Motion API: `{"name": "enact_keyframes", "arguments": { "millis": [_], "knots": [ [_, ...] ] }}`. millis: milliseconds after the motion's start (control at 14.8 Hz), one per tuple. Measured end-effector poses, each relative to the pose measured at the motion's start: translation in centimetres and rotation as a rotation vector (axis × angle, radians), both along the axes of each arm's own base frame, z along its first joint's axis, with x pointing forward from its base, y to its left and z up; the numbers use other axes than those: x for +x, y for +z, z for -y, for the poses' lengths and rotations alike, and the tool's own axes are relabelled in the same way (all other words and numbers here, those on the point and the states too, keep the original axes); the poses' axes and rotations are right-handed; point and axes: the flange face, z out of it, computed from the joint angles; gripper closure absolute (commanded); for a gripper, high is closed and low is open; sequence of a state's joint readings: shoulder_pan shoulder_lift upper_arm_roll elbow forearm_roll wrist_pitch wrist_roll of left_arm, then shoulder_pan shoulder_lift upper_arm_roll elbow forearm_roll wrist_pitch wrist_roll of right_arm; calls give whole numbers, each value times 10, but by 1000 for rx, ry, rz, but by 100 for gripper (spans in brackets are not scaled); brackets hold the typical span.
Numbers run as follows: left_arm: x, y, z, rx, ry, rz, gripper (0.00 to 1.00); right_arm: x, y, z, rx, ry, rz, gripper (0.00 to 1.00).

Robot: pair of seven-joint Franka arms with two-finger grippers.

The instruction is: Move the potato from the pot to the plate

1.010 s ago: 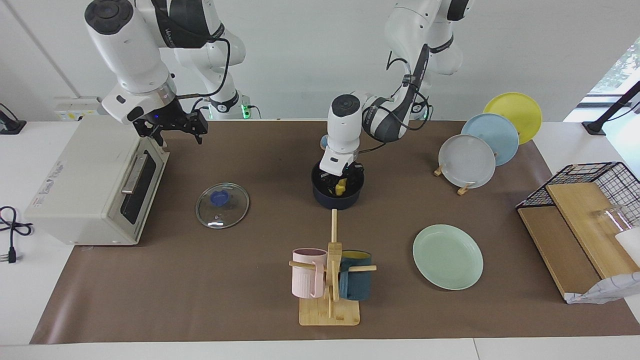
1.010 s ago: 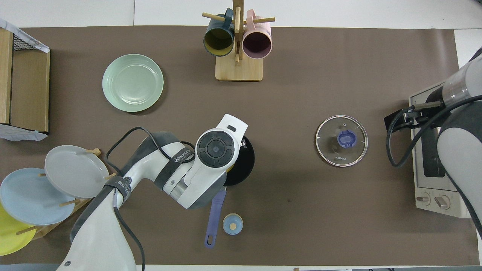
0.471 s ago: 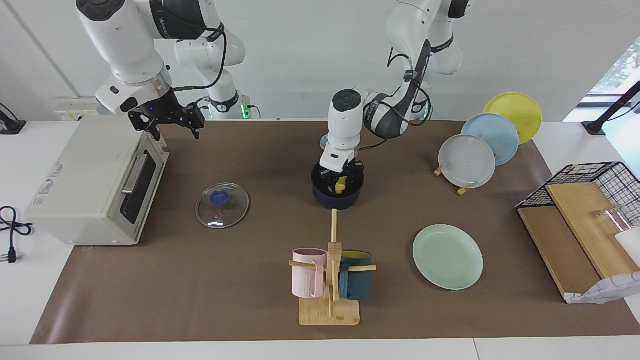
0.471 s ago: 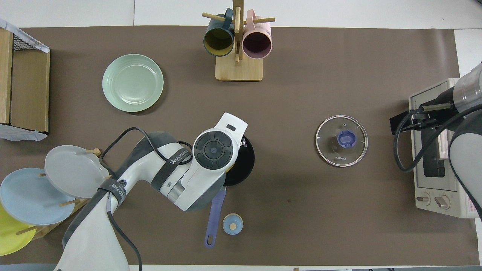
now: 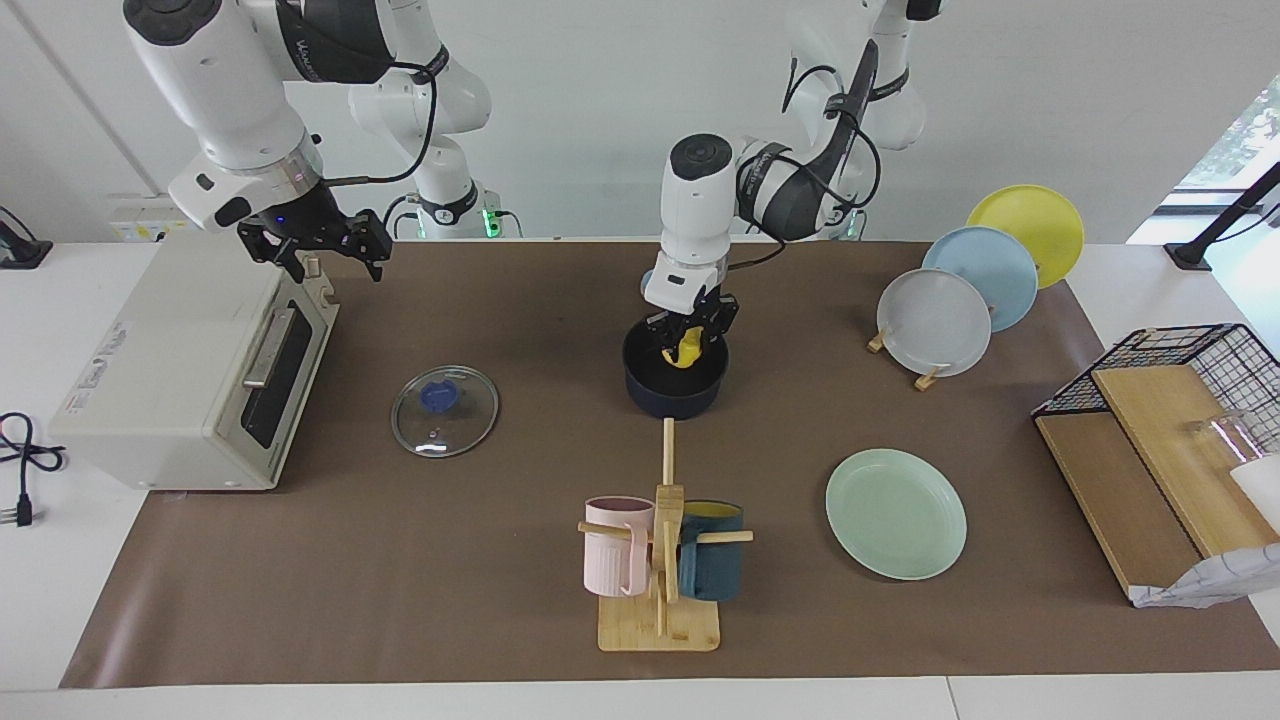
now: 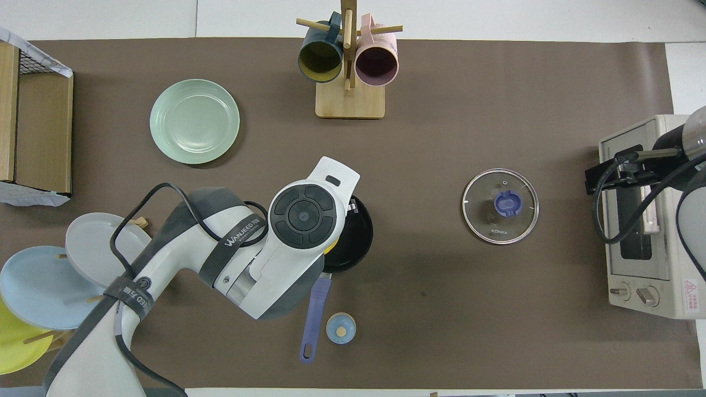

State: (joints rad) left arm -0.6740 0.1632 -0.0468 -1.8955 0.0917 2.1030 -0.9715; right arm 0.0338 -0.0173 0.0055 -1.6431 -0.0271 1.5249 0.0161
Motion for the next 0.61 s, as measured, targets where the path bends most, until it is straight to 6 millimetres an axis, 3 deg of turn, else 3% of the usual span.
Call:
{"name": "enact_keyframes", "arguments": {
  "millis": [269, 471, 606],
  "knots": [
    [34, 44, -28, -20, 7, -6, 100, 0, 0, -3, 0, 5, 0, 0],
    [78, 76, -75, -43, 5, -7, 100, 0, 0, -2, 0, 4, 0, 0],
    [104, 77, -107, -43, -3, -5, 100, 0, -1, -2, 0, 3, -4, 0]
  ]
}}
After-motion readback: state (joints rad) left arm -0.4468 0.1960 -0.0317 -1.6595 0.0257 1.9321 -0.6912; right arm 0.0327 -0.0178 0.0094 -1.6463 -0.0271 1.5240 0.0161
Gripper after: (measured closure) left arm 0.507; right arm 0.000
